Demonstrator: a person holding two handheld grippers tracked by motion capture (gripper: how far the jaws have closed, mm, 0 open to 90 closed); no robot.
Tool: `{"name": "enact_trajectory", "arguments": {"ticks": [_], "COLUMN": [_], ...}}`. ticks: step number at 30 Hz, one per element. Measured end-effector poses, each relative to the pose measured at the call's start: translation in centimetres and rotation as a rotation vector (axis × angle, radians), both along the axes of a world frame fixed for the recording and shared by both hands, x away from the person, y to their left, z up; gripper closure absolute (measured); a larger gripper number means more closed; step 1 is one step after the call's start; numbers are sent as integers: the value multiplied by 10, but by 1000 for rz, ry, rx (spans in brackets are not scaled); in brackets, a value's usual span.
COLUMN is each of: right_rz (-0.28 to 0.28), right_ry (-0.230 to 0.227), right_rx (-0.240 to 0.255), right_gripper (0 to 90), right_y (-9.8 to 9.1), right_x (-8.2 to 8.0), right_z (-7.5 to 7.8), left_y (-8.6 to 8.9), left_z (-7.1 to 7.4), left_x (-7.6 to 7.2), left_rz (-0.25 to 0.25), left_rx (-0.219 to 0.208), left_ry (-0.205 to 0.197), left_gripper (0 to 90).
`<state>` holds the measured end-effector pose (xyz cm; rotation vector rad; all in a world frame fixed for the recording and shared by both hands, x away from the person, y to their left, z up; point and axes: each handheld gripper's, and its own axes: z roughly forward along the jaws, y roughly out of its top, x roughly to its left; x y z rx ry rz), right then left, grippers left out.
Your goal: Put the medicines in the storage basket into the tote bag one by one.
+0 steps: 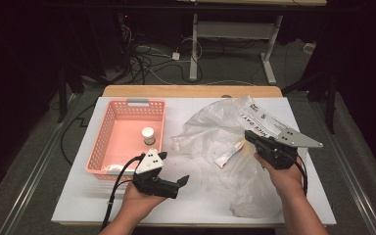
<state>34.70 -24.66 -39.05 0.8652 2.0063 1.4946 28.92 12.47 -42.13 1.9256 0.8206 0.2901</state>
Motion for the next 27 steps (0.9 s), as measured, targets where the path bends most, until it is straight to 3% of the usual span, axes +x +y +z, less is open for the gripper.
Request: {"name": "enact_trajectory", "arguments": {"ticks": [7, 11, 19, 27], "right_rz": [-4, -1, 5, 6], "right_ry": [3, 1, -3, 0], "right_rx": [2, -3, 6, 1], "right_gripper": [900, 900, 900, 900], "right_y": [-1, -2, -3, -4], "right_x": [1, 1, 0, 0], "right_z": [-1, -2, -2, -2], "left_y": [27, 41, 68, 87], "left_z": [1, 0, -5, -8], "left_x": [3, 7, 13, 17], "left_rz": [79, 114, 209, 263], "left_rx": [-3, -27, 35, 47], "left_ry": [3, 20, 25, 43], "left_gripper": [0, 0, 0, 0]}}
